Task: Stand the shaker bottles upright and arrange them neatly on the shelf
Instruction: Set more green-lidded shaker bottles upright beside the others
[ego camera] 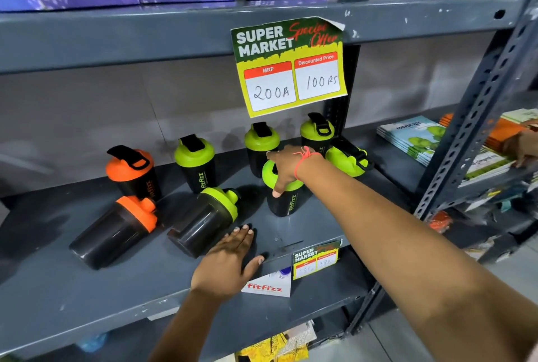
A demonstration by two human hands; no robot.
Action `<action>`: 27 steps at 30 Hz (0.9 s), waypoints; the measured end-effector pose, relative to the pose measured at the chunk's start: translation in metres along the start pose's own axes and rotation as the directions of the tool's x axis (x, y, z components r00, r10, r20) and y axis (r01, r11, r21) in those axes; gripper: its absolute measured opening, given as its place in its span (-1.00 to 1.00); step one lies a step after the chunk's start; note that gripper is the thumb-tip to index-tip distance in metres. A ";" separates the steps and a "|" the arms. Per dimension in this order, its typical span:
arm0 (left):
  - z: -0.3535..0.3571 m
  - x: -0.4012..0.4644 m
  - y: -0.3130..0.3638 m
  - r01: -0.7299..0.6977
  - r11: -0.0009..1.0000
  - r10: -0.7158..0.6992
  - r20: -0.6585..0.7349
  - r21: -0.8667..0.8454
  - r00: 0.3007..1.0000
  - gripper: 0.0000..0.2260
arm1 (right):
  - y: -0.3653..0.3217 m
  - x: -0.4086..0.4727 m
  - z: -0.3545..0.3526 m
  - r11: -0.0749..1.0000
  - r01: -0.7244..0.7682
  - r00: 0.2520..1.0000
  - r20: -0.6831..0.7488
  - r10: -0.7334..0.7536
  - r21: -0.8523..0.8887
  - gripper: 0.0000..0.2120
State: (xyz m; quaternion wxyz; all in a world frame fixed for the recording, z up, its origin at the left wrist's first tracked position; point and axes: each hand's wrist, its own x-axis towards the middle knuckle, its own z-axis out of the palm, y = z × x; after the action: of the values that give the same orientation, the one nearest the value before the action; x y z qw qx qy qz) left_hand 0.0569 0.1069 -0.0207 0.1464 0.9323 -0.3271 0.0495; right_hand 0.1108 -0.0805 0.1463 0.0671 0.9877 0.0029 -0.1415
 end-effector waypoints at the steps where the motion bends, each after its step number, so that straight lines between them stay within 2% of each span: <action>1: 0.000 0.000 0.000 0.004 1.000 -0.005 0.007 0.016 1.000 -0.21 | -0.001 0.002 0.000 1.000 -0.021 1.000 0.003 0.021 -0.013 -0.12; 4: -0.003 -0.001 0.002 0.015 0.998 -0.016 0.011 0.059 1.000 -0.28 | -0.003 0.006 0.002 0.998 -0.057 0.998 0.005 0.057 -0.027 -0.09; 7: -0.004 -0.005 0.007 0.037 0.996 -0.037 -0.001 0.077 0.999 -0.28 | -0.001 -0.004 0.002 0.996 -0.082 0.996 0.023 0.082 0.017 0.08; 8: -0.005 -0.008 0.009 0.042 0.996 -0.042 0.000 0.080 0.999 -0.29 | -0.001 -0.011 -0.002 0.992 -0.092 0.996 -0.005 0.093 0.086 0.09; 10: -0.005 -0.020 0.009 0.052 0.993 -0.053 0.007 0.102 0.999 -0.32 | -0.008 -0.025 -0.014 0.949 -0.053 0.983 -0.154 0.105 0.310 0.00; 12: -0.008 -0.038 0.007 0.038 0.992 -0.041 0.020 0.124 0.999 -0.37 | -0.024 -0.036 -0.029 0.864 0.066 0.941 -0.319 0.113 0.500 -0.13; 13: -0.010 -0.049 0.003 0.034 0.991 -0.038 0.033 0.128 0.999 -0.39 | -0.035 -0.039 -0.033 0.809 0.128 0.931 -0.351 0.101 0.573 -0.17; 16: -0.021 -0.081 -0.013 0.061 0.991 -0.066 0.039 0.119 0.997 -0.41 | -0.075 -0.039 -0.018 0.612 0.190 0.964 -0.263 0.030 0.768 -0.33; 18: -0.031 -0.099 -0.025 0.103 0.987 -0.105 0.014 0.123 0.994 -0.41 | -0.100 -0.029 0.010 0.578 0.108 0.986 -0.162 0.041 0.809 -0.37; 20: -0.041 -0.115 -0.041 0.148 0.983 -0.145 -0.033 0.112 0.989 -0.40 | -0.120 -0.015 0.033 0.591 -0.016 0.993 -0.058 0.106 0.806 -0.26; 22: -0.054 -0.128 -0.060 0.186 0.978 -0.180 -0.063 0.095 0.982 -0.38 | -0.134 -0.005 0.045 0.536 -0.121 0.975 0.000 0.221 0.835 -0.17; 24: -0.063 -0.137 -0.079 0.198 0.974 -0.192 -0.062 0.108 0.979 -0.36 | -0.146 0.002 0.050 0.407 -0.170 0.940 0.025 0.339 0.898 -0.15; 27: -0.069 -0.136 -0.098 0.191 0.973 -0.186 -0.049 0.128 0.981 -0.34 | -0.154 0.008 0.057 0.142 -0.142 0.898 0.068 0.434 0.980 -0.26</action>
State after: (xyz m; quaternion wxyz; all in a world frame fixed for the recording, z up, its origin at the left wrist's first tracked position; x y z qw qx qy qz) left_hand 0.0119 0.2815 -0.0045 0.0942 0.9657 -0.2302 0.0742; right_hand 0.0990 0.0645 0.0693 -0.5409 0.7965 -0.2693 0.0207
